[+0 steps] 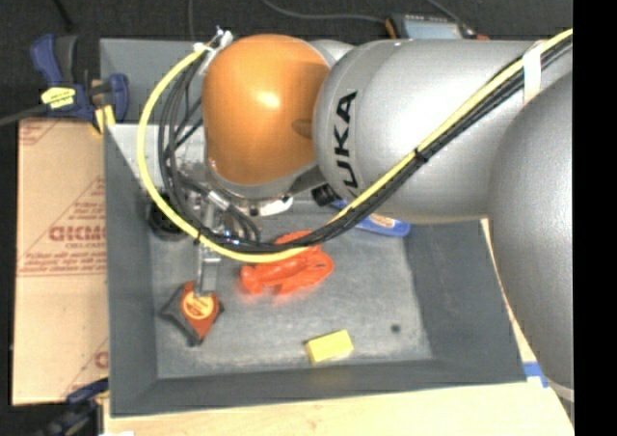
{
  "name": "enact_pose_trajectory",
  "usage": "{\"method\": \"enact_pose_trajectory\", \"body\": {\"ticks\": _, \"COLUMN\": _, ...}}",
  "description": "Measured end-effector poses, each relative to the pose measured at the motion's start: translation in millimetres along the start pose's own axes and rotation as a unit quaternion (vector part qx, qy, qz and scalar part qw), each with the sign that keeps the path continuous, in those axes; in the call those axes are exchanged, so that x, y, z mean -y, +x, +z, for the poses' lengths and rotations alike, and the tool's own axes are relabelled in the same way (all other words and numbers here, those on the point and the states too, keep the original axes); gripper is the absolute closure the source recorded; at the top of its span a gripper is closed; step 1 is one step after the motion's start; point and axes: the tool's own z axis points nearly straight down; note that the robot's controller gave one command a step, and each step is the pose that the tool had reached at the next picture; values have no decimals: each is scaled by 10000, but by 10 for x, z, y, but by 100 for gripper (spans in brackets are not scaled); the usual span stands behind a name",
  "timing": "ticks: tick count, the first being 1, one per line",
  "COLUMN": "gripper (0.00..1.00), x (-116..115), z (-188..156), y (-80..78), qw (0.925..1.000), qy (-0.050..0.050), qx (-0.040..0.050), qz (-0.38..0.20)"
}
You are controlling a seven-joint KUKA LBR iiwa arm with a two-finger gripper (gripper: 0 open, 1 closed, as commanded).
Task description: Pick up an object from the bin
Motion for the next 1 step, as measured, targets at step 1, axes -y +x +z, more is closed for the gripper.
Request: {"method": "enact_pose_trajectory", "body": {"ticks": 1, "gripper": 0, "x": 16, "z": -52, "y": -14, "qw": 10000, "qy": -9, "qx": 37, "qz": 25}}
